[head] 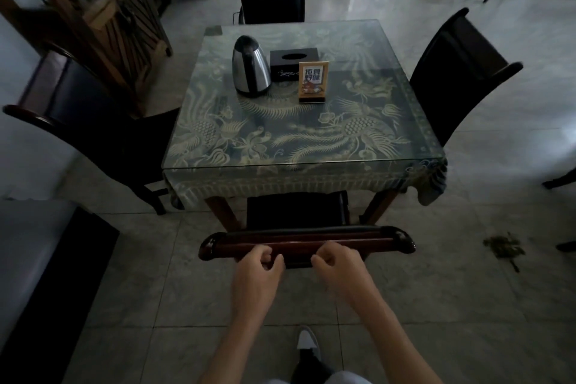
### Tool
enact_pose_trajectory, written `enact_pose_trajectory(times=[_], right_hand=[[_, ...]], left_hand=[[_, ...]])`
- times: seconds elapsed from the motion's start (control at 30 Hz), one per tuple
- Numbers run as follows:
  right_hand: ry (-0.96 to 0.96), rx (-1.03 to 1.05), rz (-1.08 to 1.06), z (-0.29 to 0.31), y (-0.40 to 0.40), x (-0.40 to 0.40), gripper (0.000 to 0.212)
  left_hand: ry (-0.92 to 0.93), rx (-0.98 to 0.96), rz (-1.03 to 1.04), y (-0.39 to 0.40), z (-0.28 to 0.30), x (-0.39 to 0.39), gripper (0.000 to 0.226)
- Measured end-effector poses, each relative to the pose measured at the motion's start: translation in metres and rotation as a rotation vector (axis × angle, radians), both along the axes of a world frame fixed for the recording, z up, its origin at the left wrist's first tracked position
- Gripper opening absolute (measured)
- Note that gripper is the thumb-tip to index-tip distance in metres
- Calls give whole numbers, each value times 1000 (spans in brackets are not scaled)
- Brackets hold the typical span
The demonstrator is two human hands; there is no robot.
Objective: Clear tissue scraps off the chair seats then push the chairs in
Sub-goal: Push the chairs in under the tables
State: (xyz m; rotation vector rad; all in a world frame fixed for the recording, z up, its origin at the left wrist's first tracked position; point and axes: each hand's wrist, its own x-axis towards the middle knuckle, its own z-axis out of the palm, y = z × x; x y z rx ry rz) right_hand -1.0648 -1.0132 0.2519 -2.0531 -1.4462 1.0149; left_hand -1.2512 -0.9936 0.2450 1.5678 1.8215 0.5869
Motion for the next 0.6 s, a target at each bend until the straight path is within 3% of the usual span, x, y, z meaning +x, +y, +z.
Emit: enact_pose_trajectory(times=[0.13, 0.3, 0.47, 0.6], right_hand=[[-124, 250, 30, 30, 14, 5, 40], [-216, 406, 64, 56, 30, 10, 59], [-300, 424, 87, 69, 49, 15, 80], [-294, 429, 106, 70, 64, 14, 83]], left_hand=[[286, 291, -182, 19, 31, 1, 44], [361, 488, -213, 42, 66, 1, 61], [467, 531, -196, 61, 92, 1, 79], [483, 497, -187, 71, 95, -2, 83]])
